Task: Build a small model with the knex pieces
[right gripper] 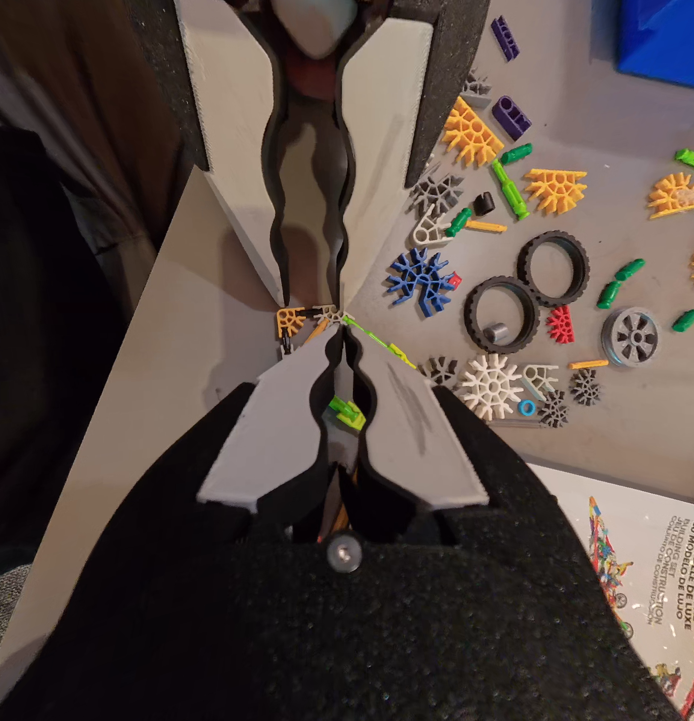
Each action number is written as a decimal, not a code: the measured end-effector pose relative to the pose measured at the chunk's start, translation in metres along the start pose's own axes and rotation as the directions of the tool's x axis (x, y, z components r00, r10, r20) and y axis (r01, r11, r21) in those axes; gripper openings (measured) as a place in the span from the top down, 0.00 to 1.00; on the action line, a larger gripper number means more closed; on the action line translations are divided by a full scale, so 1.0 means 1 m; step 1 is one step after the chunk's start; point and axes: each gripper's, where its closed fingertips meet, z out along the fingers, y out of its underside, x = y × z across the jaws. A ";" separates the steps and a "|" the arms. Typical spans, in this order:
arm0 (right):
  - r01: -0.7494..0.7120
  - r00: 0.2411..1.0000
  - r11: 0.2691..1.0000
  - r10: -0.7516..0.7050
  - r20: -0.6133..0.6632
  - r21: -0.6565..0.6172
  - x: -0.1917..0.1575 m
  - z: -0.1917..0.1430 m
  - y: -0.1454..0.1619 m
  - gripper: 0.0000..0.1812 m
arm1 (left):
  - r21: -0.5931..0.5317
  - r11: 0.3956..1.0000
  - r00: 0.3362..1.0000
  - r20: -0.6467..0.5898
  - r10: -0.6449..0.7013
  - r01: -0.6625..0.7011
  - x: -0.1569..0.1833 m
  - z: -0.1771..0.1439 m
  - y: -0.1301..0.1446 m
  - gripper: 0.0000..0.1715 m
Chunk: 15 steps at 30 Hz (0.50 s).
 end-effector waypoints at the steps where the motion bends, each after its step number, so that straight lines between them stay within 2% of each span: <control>1: -0.001 1.000 1.000 0.001 -0.001 -0.001 0.000 0.001 0.000 1.00 | 0.000 1.000 1.000 0.000 0.000 0.000 0.000 0.000 0.000 0.86; 15: -0.015 0.999 0.999 0.017 0.030 -0.045 -0.002 0.004 0.002 1.00 | -0.001 1.000 1.000 -0.004 -0.006 0.006 0.000 0.000 0.000 0.86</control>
